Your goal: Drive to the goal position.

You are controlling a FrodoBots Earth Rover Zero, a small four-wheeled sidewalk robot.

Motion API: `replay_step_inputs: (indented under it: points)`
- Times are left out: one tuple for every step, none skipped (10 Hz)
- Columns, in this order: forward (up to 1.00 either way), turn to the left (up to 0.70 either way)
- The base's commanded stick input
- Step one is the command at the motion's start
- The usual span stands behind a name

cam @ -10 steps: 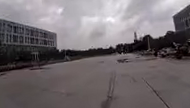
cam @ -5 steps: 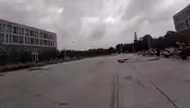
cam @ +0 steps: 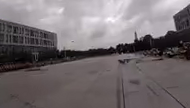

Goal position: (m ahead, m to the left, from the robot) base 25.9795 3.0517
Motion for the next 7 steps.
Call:
replay_step_inputs:
  points:
    - [0.70, -0.35]
    - [0.70, -0.22]
    - [0.70, 0.00]
    - [0.70, 0.00]
    - [0.70, 0.00]
    - [0.70, 0.00]
    - [0.70, 0.00]
